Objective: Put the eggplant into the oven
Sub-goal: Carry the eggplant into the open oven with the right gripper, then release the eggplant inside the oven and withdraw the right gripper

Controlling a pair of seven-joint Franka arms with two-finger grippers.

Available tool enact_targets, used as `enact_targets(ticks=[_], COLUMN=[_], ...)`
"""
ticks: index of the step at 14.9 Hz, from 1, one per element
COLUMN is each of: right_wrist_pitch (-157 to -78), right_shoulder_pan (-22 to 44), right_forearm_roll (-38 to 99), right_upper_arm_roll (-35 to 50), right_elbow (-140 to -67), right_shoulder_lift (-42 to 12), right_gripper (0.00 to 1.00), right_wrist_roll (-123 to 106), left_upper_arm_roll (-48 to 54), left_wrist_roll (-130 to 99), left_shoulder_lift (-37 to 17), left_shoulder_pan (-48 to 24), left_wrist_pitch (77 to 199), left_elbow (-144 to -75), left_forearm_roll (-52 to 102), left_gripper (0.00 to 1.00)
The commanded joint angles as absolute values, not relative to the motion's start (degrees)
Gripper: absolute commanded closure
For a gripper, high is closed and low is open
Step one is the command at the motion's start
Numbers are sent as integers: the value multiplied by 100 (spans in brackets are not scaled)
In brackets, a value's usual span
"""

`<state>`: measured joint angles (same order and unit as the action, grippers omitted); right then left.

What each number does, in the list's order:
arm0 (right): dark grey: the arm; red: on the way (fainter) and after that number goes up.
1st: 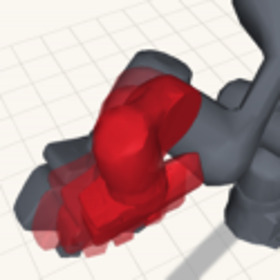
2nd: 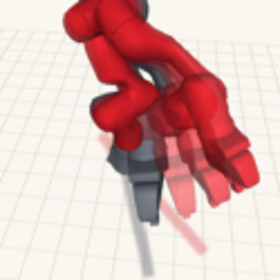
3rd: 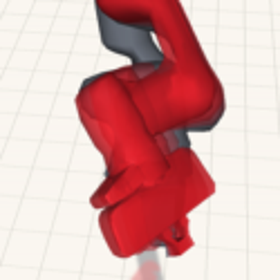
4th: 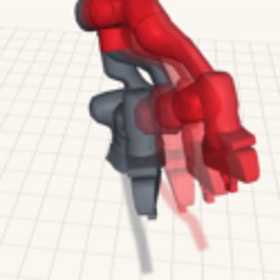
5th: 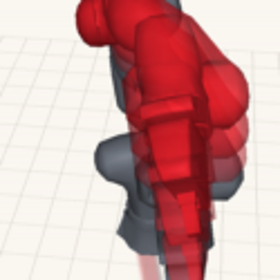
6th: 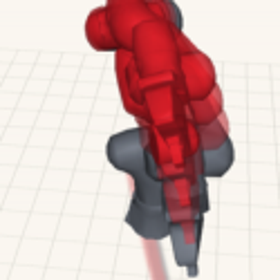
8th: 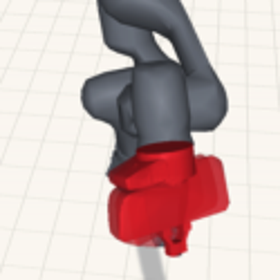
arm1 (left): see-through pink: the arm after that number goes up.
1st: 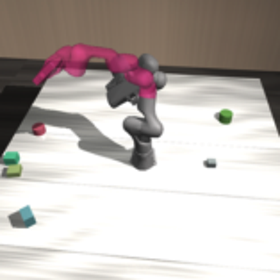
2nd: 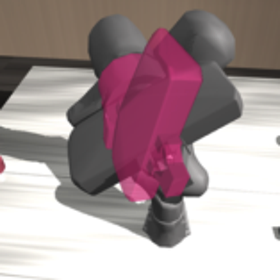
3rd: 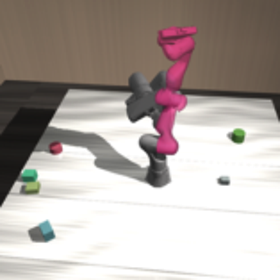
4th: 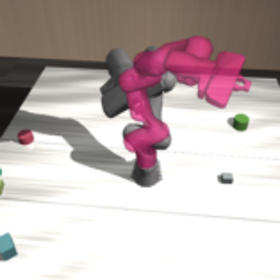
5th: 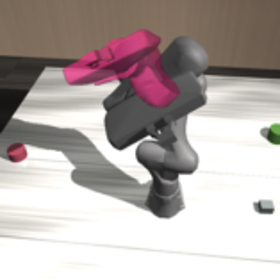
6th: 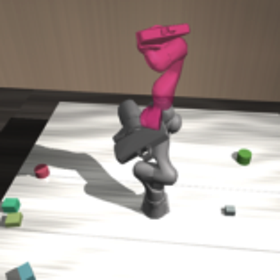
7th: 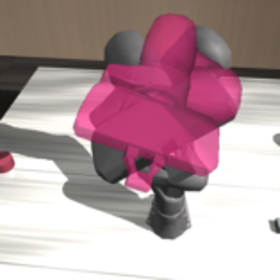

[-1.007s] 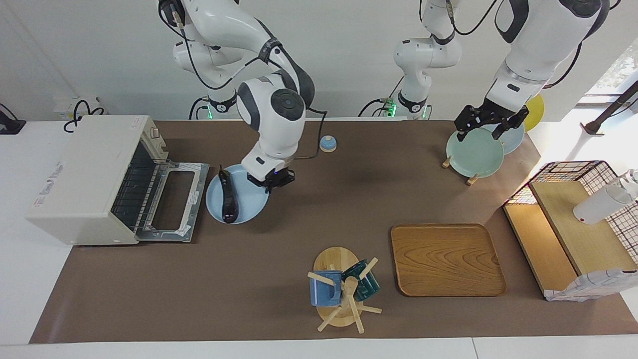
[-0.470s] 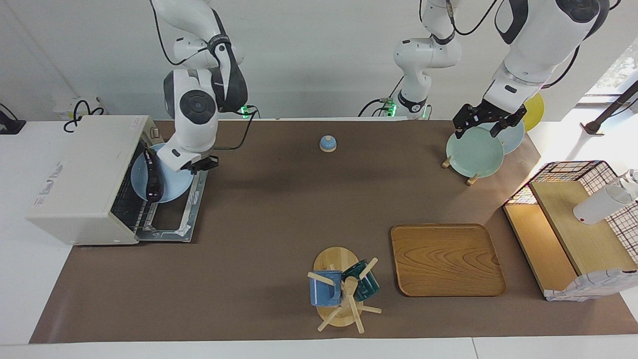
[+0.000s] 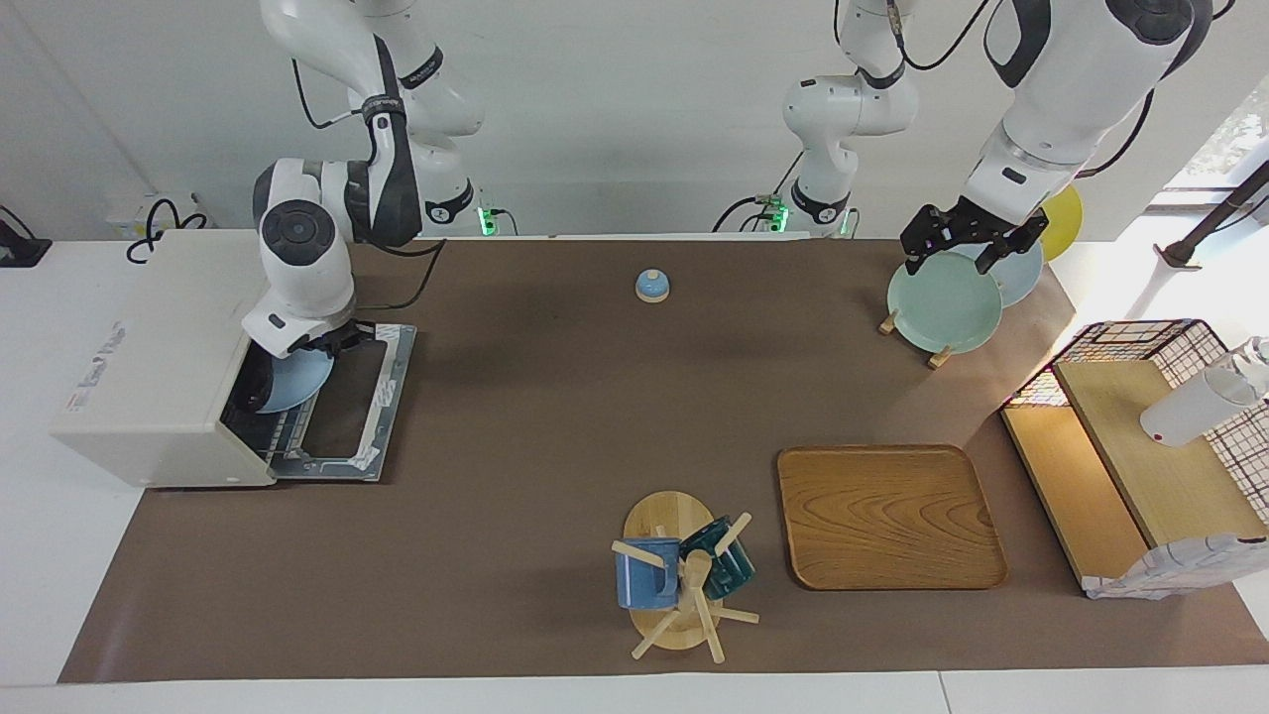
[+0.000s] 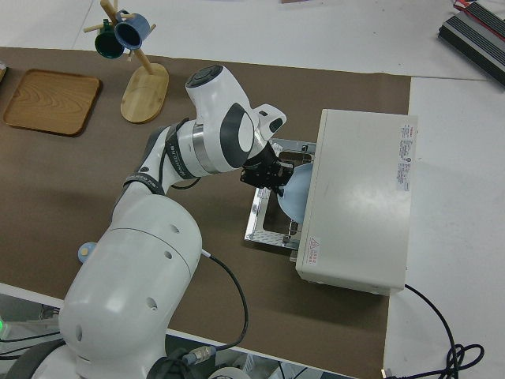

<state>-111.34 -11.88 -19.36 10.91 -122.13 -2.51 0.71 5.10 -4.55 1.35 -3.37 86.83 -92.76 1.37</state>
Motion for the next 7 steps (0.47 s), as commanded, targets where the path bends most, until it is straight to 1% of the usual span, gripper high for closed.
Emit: enact_targets(ticks=[1, 2, 4, 6, 7], right_wrist_pitch=[-11426, -11434, -11435, -11339, -11190], right_shoulder_pan=[-1274, -1274, -1283, -1257, -1205], right_forearm_roll=[-2013, -2013, -2013, -1995, -1952], right_upper_arm_roll=[1186, 1178, 1178, 1186, 1195], right_elbow=[-12577, -12577, -12551, -12411, -12288], right_shoulder_lift=[0, 0, -9, -26, -26], right_gripper=[100, 100, 79, 67, 54], right_wrist_roll=[-9, -9, -52, -44, -61], left_upper_arm_roll=[563, 563, 563, 563, 563], left_wrist_roll=[-422, -422, -413, -413, -413], left_shoulder_lift=[167, 167, 211, 220, 220], left_shoulder_pan=[-316, -316, -246, -237, -229], left_wrist_pitch=[8587, 8570, 8543, 8534, 8517], left_elbow=[-9220, -9211, -9211, -9220, -9220], left_forearm_roll=[114, 114, 114, 114, 114], left_gripper=[0, 0, 0, 0, 0])
